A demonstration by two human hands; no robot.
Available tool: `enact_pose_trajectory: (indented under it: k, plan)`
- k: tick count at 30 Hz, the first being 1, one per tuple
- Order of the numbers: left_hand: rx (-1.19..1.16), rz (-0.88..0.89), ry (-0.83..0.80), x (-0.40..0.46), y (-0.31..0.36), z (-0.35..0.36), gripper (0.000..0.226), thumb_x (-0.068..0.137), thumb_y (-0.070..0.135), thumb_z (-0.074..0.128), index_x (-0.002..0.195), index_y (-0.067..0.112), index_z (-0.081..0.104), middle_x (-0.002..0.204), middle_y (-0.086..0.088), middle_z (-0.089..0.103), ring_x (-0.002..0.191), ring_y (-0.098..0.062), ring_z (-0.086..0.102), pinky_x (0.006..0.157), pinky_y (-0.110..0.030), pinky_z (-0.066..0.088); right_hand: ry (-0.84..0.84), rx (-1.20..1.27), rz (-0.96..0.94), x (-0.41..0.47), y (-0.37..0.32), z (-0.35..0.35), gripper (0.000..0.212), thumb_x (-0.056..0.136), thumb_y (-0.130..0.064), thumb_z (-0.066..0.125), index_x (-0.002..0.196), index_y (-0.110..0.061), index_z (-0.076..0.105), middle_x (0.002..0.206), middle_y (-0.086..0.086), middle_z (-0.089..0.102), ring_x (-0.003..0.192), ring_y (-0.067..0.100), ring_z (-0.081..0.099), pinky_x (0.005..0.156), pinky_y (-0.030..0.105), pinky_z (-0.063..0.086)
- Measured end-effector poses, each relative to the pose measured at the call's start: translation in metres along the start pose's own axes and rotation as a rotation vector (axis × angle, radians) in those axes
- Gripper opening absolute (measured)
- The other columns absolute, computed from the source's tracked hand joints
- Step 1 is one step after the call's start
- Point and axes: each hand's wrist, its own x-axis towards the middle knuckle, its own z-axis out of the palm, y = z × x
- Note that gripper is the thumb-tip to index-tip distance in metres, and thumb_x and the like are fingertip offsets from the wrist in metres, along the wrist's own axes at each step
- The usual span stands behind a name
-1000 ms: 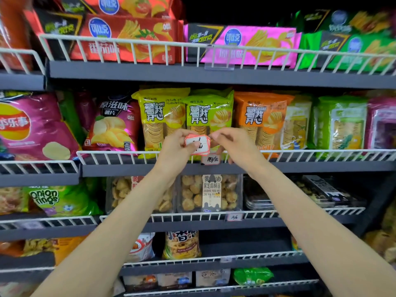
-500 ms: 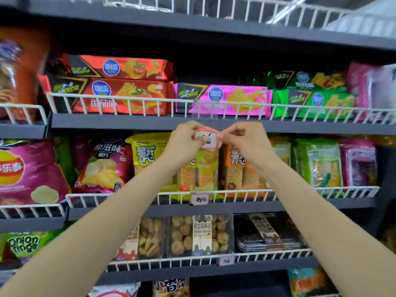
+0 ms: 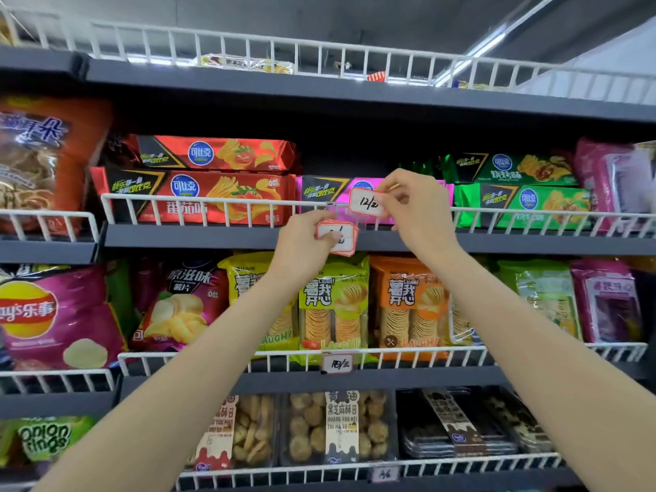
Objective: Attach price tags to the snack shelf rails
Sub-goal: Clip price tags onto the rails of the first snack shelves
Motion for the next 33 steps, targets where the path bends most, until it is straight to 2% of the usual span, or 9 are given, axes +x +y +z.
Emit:
enact_pose_trajectory:
  k: [4, 10, 14, 17, 21, 23, 26, 29, 33]
  plan:
    - [-0.012, -0.029, 0.061, 0.001, 0.003, 0.001, 0.038, 0.091, 0.016, 0.056, 0.129, 0.015, 0.055, 0.124, -0.028, 0.052, 0.114, -0.041, 0.05, 0.097, -0.044, 0.042, 0.022, 0.022, -0.042, 0.005, 0.0, 0.002, 0.008, 0.089, -0.01, 0.056, 0.086, -0.014, 0.062, 0.074, 0.003, 0.066, 0.071, 0.017, 0.066, 0.064, 0.032, 0.054]
    - [0.008, -0.067, 0.092, 0.003, 0.004, 0.003, 0.043, 0.092, 0.014, 0.055, 0.134, 0.008, 0.047, 0.131, -0.012, 0.054, 0.108, -0.024, 0.055, 0.082, -0.023, 0.039, 0.033, 0.064, -0.044, 0.008, -0.001, 0.002, 0.009, 0.089, -0.008, 0.056, 0.086, -0.011, 0.063, 0.07, 0.001, 0.064, 0.07, 0.016, 0.066, 0.069, 0.04, 0.057]
    - [-0.024, -0.045, 0.024, -0.003, 0.009, 0.004, 0.046, 0.092, 0.012, 0.054, 0.137, 0.009, 0.044, 0.133, -0.023, 0.048, 0.12, -0.037, 0.048, 0.1, -0.037, 0.039, -0.01, 0.05, -0.051, 0.007, -0.003, 0.002, 0.008, 0.089, -0.009, 0.057, 0.085, -0.011, 0.063, 0.074, 0.003, 0.066, 0.071, 0.016, 0.065, 0.071, 0.038, 0.056]
    - [0.007, -0.018, 0.007, -0.006, 0.005, 0.002, 0.05, 0.092, 0.013, 0.055, 0.139, 0.012, 0.042, 0.131, -0.023, 0.047, 0.102, -0.034, 0.059, 0.096, -0.039, 0.039, -0.013, 0.048, -0.053, 0.007, -0.002, 0.004, 0.008, 0.09, -0.009, 0.056, 0.086, -0.011, 0.063, 0.076, 0.002, 0.066, 0.073, 0.014, 0.065, 0.071, 0.032, 0.055]
    - [0.015, -0.002, -0.011, -0.006, -0.004, -0.003, 0.049, 0.091, 0.015, 0.057, 0.138, 0.017, 0.045, 0.107, -0.019, 0.065, 0.096, -0.031, 0.061, 0.088, -0.041, 0.045, 0.016, 0.076, -0.071, 0.008, -0.002, 0.005, 0.008, 0.09, -0.008, 0.056, 0.088, -0.009, 0.064, 0.078, 0.001, 0.066, 0.072, 0.01, 0.063, 0.068, 0.021, 0.05]
    - [0.0, -0.004, -0.029, -0.004, -0.011, -0.007, 0.047, 0.089, 0.014, 0.059, 0.134, 0.021, 0.048, 0.111, -0.02, 0.064, 0.103, -0.034, 0.06, 0.091, -0.043, 0.046, 0.051, 0.076, -0.086, 0.01, -0.002, 0.003, 0.008, 0.089, -0.009, 0.057, 0.088, -0.009, 0.064, 0.077, -0.003, 0.064, 0.071, 0.008, 0.062, 0.066, 0.018, 0.049]
    - [-0.023, 0.0, -0.118, -0.001, -0.022, -0.013, 0.042, 0.088, 0.011, 0.06, 0.124, 0.029, 0.048, 0.087, -0.018, 0.066, 0.064, -0.024, 0.057, 0.064, -0.035, 0.047, 0.014, 0.053, -0.1, 0.013, -0.002, 0.003, 0.007, 0.089, -0.011, 0.058, 0.086, -0.012, 0.064, 0.077, -0.005, 0.064, 0.072, 0.007, 0.063, 0.067, 0.017, 0.049]
    - [-0.018, -0.005, -0.208, 0.003, -0.026, -0.018, 0.043, 0.087, 0.008, 0.061, 0.117, 0.035, 0.043, 0.087, -0.025, 0.067, 0.072, -0.035, 0.058, 0.078, -0.047, 0.049, -0.082, -0.025, -0.105, 0.014, -0.001, 0.009, 0.006, 0.089, -0.014, 0.058, 0.085, -0.014, 0.062, 0.083, 0.0, 0.066, 0.077, 0.011, 0.063, 0.067, 0.018, 0.049]
    - [0.008, 0.017, -0.267, 0.008, -0.03, -0.027, 0.045, 0.088, 0.008, 0.06, 0.121, 0.033, 0.043, 0.059, -0.01, 0.055, 0.059, -0.03, 0.048, 0.061, -0.03, 0.04, -0.111, -0.172, -0.108, 0.014, 0.003, 0.017, 0.008, 0.09, -0.017, 0.059, 0.091, -0.012, 0.065, 0.095, 0.004, 0.065, 0.082, 0.01, 0.055, 0.063, 0.016, 0.044]
